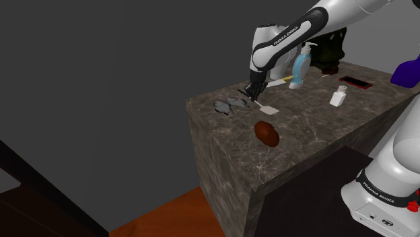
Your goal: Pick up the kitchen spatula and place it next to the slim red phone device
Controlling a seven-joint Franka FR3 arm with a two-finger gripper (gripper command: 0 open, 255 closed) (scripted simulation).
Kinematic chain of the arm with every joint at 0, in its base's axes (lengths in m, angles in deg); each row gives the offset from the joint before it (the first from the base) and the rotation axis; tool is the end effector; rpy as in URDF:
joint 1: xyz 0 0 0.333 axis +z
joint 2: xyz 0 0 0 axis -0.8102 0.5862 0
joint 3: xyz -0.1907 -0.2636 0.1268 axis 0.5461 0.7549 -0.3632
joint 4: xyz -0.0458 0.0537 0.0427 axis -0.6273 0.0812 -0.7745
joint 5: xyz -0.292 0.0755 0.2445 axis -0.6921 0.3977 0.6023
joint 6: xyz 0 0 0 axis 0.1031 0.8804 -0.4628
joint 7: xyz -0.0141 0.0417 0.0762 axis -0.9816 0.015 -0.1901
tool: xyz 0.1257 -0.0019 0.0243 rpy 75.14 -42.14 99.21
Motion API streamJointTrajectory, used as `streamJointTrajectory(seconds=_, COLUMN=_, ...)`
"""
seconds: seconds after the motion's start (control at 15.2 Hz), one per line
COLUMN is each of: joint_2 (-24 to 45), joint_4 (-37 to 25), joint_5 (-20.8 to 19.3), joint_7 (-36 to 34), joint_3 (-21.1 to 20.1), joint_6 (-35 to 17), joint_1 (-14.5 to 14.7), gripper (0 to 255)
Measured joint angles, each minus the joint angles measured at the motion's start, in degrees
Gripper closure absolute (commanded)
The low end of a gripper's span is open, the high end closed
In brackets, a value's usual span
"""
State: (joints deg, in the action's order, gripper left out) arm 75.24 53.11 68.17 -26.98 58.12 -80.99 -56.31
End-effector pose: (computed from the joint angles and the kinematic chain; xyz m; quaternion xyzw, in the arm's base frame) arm 0.5523 -0.0394 0.3536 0.9940 -0.1045 0.0331 0.0033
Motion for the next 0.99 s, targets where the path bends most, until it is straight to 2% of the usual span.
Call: streamJointTrajectory(seconds=0.99, joint_2=-5.1, joint_4=-4.3, joint_5=-0.1, joint_7=0.0, joint_3=0.0, joint_6=9.4, joint_1=0.0, gripper=255)
